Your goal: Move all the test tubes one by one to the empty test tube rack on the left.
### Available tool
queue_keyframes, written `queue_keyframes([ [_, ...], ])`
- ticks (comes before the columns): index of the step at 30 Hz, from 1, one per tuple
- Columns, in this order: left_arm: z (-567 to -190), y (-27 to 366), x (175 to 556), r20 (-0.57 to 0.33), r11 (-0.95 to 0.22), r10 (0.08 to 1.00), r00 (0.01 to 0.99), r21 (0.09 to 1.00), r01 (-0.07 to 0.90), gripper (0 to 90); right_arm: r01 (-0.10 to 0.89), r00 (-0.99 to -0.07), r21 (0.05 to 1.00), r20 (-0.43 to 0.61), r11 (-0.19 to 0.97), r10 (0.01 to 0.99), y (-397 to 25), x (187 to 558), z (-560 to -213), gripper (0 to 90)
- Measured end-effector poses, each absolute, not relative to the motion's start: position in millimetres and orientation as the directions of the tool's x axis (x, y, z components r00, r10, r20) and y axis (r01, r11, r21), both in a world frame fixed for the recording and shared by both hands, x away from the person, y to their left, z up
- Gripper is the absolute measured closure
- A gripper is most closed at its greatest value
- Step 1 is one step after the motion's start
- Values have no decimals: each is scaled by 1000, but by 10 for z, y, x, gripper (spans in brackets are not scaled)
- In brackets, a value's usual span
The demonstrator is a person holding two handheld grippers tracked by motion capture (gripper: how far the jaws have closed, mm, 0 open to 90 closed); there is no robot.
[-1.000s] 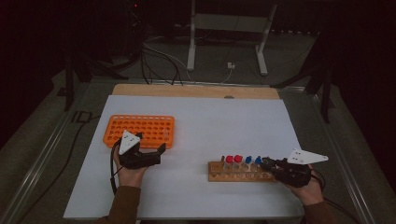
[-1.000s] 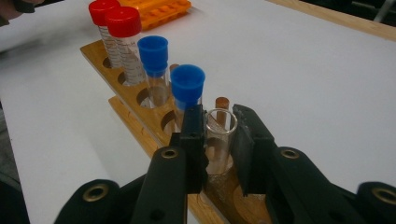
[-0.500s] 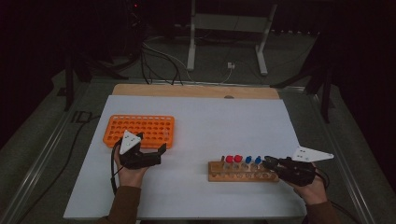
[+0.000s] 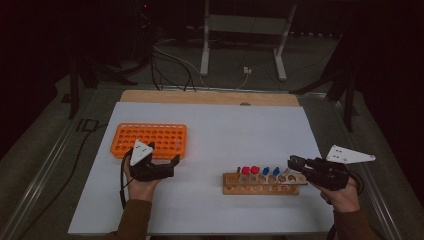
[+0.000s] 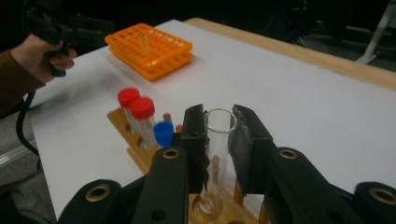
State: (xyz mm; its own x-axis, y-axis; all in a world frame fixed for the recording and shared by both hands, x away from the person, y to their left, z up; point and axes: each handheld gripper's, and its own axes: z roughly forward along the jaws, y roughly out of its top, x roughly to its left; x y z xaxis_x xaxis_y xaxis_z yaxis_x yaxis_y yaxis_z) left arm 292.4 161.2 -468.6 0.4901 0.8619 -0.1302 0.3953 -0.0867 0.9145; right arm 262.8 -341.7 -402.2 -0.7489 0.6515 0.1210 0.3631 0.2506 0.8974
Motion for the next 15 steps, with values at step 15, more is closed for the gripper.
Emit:
queue_keyframes([
  [15, -4605, 1383, 2878, -101, -133, 824, 558, 922, 364, 10, 334, -764, 902, 90, 272, 639, -3080, 2981, -3870, 766],
])
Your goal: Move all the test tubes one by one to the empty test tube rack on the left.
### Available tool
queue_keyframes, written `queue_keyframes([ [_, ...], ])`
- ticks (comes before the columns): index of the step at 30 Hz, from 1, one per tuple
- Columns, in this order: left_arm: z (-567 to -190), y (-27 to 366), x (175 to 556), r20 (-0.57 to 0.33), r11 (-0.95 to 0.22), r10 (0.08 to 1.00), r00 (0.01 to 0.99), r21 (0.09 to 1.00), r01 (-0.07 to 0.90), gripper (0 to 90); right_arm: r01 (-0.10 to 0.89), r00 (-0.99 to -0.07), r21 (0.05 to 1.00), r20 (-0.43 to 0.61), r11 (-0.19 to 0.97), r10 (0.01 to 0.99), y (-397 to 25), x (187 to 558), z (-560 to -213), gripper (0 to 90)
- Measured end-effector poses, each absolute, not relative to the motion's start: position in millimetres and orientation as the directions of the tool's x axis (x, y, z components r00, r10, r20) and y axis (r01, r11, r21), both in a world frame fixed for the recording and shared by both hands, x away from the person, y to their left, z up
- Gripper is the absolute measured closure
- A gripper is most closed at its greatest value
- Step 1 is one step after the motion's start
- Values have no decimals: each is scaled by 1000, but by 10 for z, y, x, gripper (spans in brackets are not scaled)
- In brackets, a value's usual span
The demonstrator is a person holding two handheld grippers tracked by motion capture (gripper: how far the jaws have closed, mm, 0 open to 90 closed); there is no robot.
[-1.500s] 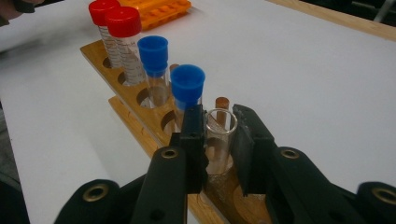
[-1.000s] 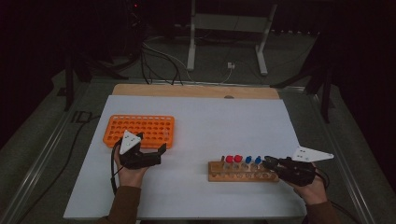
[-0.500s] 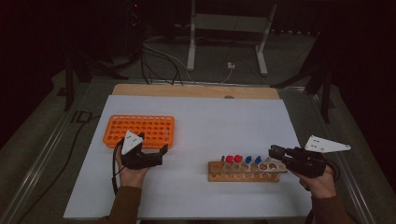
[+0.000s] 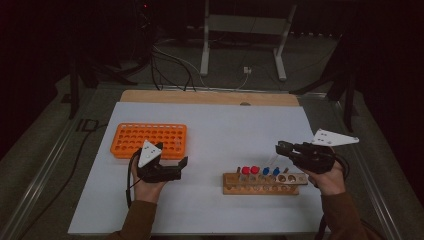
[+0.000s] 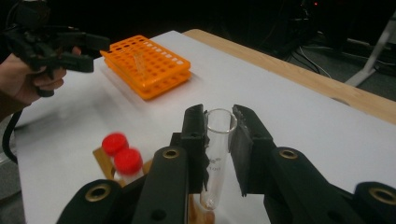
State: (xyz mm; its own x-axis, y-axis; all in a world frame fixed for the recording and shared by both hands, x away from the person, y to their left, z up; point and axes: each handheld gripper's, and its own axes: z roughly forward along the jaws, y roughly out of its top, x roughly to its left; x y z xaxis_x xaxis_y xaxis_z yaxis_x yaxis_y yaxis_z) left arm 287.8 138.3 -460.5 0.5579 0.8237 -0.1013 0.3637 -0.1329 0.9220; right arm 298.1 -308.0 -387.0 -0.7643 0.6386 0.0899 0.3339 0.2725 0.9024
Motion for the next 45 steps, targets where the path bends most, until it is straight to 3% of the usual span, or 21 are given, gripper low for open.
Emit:
queue_keyframes([
  [21, -4460, 791, 2974, -87, -207, 699, 710, 926, 317, 91, 308, -836, 900, 101, 309, 540, -2271, 3268, -3820, 765],
  [33, -4368, 496, 3011, -86, -232, 598, 797, 933, 275, 414, 300, -865, 893, 107, 335, 490, -1985, 3287, -3861, 765],
  [45, -4336, 354, 3042, -87, -257, 545, 834, 929, 265, 634, 300, -877, 887, 112, 351, 467, -1872, 3282, -3905, 765],
])
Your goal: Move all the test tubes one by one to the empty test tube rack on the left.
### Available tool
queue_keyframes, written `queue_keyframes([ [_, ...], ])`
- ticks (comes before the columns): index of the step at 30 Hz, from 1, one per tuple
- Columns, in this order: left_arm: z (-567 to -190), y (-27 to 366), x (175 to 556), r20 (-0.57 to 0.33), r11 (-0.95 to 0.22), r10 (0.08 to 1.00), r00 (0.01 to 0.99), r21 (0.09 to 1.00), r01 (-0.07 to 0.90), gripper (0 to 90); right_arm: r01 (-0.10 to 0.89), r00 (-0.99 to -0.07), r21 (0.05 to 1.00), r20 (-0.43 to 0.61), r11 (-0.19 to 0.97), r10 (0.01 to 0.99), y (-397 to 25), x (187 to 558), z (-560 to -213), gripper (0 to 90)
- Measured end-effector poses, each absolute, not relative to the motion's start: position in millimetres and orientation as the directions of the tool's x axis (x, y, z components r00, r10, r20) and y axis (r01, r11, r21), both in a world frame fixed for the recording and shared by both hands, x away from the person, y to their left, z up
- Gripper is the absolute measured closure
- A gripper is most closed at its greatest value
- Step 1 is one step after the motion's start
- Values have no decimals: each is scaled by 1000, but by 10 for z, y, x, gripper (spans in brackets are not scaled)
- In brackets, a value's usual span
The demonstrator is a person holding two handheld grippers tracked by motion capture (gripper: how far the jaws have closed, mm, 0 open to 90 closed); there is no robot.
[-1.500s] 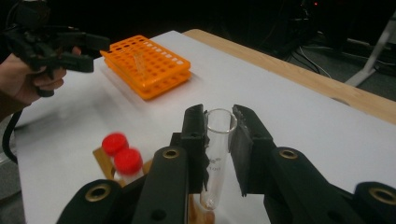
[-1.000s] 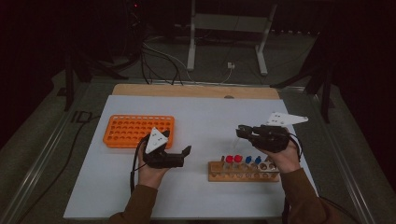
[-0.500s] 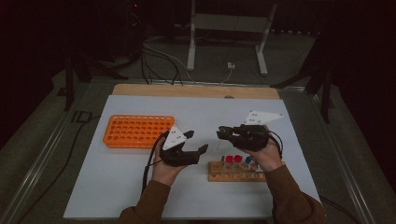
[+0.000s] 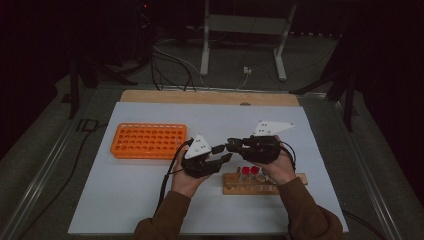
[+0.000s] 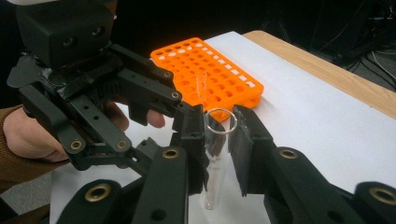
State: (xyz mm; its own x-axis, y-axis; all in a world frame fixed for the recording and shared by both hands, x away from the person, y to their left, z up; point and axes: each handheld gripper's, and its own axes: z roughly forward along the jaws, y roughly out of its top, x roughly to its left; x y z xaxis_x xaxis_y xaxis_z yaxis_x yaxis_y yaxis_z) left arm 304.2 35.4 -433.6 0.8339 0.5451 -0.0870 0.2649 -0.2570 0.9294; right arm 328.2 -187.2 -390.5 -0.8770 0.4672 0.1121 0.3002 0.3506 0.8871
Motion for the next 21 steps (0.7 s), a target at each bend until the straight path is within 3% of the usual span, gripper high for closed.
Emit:
queue_keyframes([
  [8, -4355, 332, 3041, -74, -281, 542, 837, 923, 263, 743, 300, -881, 884, 113, 358, 459, -1832, 3276, -3919, 765],
  [13, -4363, 318, 3034, -54, -292, 547, 835, 923, 252, 761, 308, -880, 883, 122, 355, 459, -1843, 3278, -3933, 739],
  [18, -4369, 353, 3065, -58, -287, 571, 819, 920, 265, 762, 329, -871, 885, 150, 329, 467, -1891, 3286, -3915, 440],
  [21, -4365, 396, 3073, -58, -283, 582, 811, 920, 270, 762, 341, -858, 886, 157, 315, 489, -1950, 3303, -3910, 338],
])
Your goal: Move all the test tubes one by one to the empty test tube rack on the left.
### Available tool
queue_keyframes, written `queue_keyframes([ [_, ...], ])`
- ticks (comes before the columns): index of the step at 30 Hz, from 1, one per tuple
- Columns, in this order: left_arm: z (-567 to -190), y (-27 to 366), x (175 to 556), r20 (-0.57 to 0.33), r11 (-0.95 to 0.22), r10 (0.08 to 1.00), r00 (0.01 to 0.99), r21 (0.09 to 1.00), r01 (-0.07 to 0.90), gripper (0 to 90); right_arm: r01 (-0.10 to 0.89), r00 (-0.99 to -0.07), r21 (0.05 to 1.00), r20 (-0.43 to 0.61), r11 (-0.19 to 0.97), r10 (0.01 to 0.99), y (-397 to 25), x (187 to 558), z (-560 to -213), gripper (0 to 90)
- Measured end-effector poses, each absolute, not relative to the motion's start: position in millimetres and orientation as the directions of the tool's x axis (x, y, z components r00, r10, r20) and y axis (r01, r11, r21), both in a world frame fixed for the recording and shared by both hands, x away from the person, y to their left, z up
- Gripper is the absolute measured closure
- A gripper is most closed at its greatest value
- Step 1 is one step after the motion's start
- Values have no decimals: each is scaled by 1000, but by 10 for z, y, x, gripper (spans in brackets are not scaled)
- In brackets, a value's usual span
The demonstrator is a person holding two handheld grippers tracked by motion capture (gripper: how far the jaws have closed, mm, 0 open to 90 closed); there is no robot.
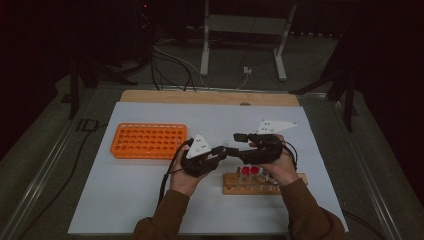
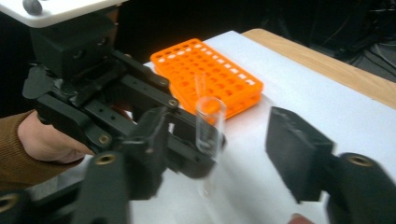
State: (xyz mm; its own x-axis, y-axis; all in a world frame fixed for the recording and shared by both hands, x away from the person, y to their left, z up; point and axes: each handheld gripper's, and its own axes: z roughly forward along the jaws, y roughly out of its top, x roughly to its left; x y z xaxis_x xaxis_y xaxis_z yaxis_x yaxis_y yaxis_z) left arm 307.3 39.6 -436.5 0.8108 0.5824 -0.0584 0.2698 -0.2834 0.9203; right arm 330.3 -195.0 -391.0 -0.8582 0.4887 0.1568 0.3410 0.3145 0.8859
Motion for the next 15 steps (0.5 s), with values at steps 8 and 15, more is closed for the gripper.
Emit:
queue_keyframes([
  [8, -4379, 511, 3090, -59, -274, 609, 791, 920, 280, 762, 331, -826, 903, 137, 275, 547, -2150, 3301, -3879, 133],
  [15, -4376, 625, 3101, -63, -259, 631, 773, 922, 287, 761, 328, -801, 910, 124, 255, 586, -2371, 3287, -3866, 14],
])
